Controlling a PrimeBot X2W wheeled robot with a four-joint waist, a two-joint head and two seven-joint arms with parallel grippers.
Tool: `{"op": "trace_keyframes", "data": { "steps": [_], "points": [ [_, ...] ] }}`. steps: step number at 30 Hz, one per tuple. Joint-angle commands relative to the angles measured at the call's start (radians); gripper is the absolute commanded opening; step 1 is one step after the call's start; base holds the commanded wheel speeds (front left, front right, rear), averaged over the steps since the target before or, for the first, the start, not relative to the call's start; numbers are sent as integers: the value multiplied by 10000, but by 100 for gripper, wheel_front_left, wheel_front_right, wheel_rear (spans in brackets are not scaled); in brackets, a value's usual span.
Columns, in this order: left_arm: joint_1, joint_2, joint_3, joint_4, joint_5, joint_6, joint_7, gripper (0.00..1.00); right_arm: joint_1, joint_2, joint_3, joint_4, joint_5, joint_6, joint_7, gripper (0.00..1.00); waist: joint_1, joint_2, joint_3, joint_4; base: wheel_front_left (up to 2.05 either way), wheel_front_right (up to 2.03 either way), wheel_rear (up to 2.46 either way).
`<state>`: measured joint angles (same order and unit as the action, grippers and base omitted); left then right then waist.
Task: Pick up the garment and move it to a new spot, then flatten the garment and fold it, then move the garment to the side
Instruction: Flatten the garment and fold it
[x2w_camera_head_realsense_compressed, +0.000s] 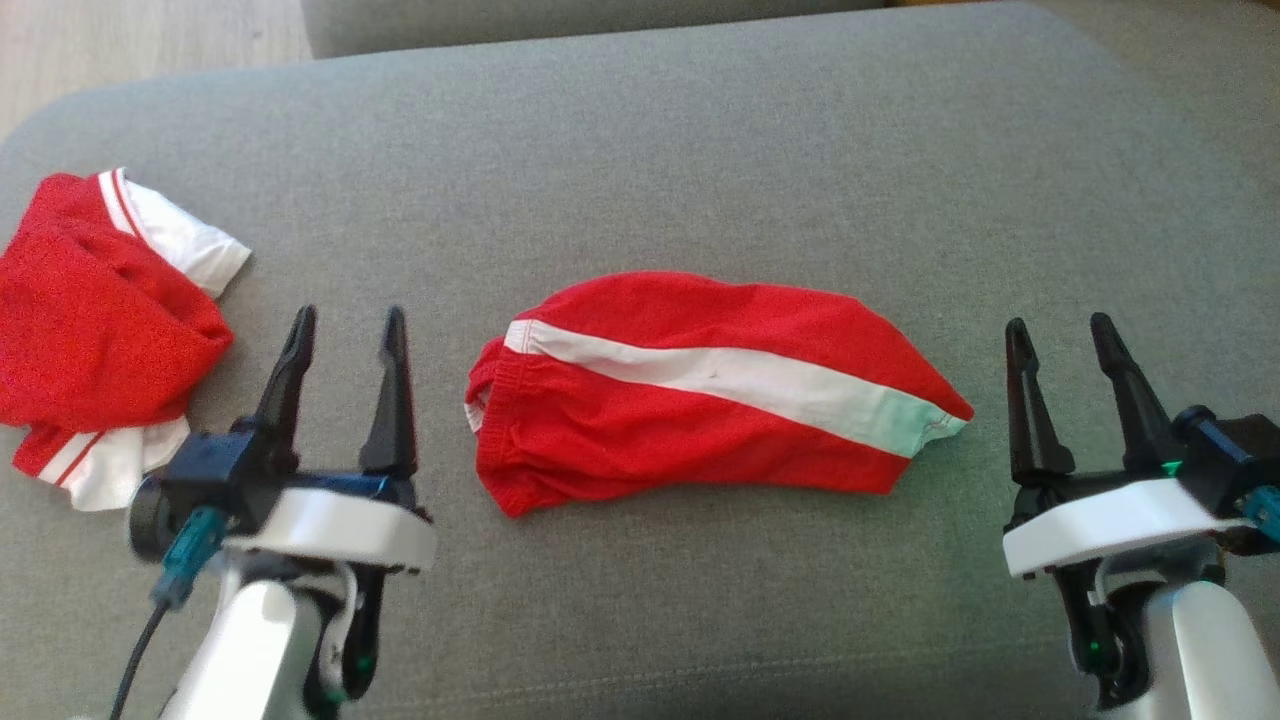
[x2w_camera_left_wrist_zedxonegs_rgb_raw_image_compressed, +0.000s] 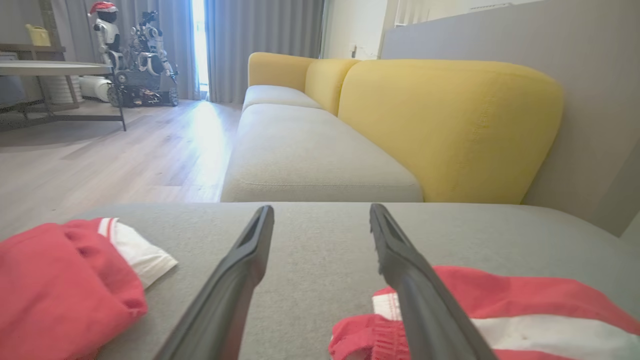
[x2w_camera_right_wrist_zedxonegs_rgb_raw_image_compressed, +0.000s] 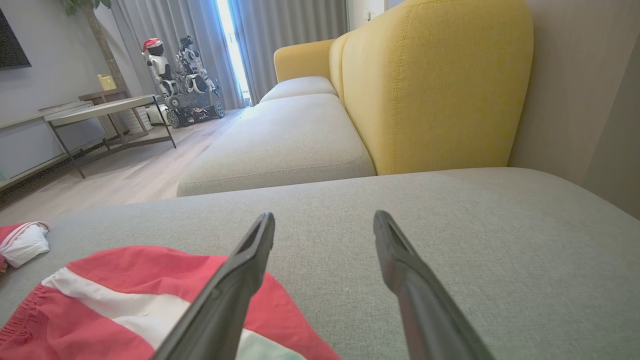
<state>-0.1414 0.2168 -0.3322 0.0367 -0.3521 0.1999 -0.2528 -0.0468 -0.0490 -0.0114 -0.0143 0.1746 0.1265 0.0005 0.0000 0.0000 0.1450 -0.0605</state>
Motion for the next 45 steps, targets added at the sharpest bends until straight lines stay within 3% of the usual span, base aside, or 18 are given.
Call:
{"op": "trace_keyframes", "data": {
  "steps": [1,6,14,39,45],
  "points": [
    [-68,244,501,-304,161,64,-87,100,-25,-119,265,-329,-62,42,50,100,0,0,-102,27,0,0,0],
    [264,450,966,-319,466,72,-88,100,120,-146,426,-240,-35,42,90,100,0,0,-323,101,0,0,0],
    [714,578,970,201,261,-449,-83,100,298,-301,557,-74,38,42,99,100,0,0,-676,181,0,0,0],
    [603,538,763,739,-83,-520,119,100,393,-346,675,-234,33,42,201,100,0,0,-657,183,0,0,0],
    [-417,273,193,879,-147,-984,705,100,119,-357,684,-459,28,42,207,100,0,0,-213,102,0,0,0]
  ]
}}
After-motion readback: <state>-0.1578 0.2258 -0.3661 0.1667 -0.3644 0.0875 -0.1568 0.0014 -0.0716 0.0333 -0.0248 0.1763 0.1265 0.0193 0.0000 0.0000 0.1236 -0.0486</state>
